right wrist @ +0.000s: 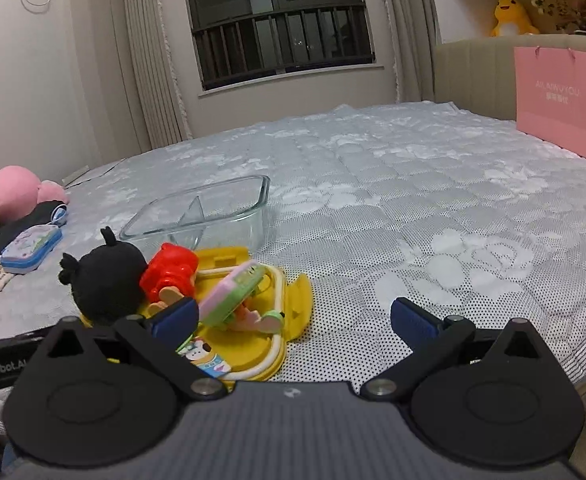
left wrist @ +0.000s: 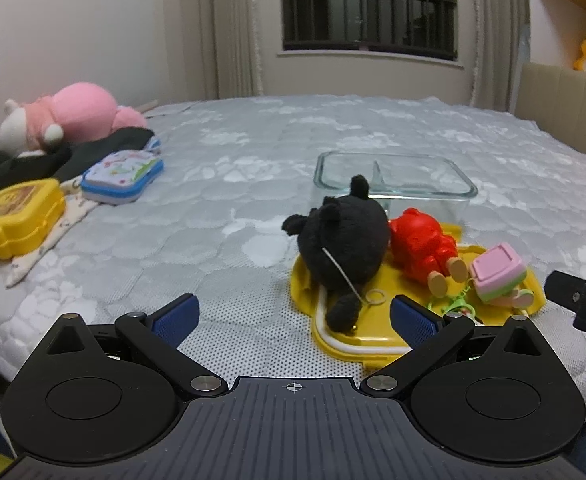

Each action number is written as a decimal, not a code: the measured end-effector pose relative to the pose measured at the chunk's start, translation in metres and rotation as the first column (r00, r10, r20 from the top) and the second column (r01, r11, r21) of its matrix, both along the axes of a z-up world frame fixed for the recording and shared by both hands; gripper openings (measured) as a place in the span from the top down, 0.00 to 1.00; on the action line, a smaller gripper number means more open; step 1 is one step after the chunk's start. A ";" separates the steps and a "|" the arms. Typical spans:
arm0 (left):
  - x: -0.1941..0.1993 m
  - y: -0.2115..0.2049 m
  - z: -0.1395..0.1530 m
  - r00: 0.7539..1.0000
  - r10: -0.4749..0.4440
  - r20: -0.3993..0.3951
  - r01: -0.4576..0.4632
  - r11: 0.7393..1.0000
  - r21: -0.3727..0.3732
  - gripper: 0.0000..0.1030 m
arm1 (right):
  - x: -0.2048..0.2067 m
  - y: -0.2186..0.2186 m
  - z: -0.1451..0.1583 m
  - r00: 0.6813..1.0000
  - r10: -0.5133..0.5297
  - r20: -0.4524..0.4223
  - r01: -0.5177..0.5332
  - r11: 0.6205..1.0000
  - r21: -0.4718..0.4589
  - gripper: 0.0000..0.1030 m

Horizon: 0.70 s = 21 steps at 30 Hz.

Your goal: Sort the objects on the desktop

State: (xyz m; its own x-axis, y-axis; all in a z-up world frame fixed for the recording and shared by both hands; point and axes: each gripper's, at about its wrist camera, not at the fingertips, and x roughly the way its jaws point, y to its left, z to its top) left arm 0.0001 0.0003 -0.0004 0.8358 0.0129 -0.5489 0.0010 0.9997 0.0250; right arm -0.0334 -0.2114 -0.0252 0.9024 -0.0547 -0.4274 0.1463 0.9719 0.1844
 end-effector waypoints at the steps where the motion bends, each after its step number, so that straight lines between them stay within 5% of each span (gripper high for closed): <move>1: 0.000 0.001 -0.001 1.000 -0.002 0.002 0.002 1.000 -0.008 0.00 | 0.002 0.001 -0.002 1.000 -0.002 -0.005 0.002 1.000 -0.005 0.00; 16: 0.006 0.017 -0.011 0.999 -0.026 -0.020 0.024 0.994 -0.106 0.00 | 0.020 -0.001 -0.015 0.998 -0.010 -0.054 0.009 1.000 -0.030 0.00; 21: 0.005 0.015 -0.010 1.000 -0.017 -0.018 0.015 0.996 -0.082 0.00 | 0.019 0.000 -0.017 0.998 0.000 -0.063 -0.001 1.000 -0.024 0.00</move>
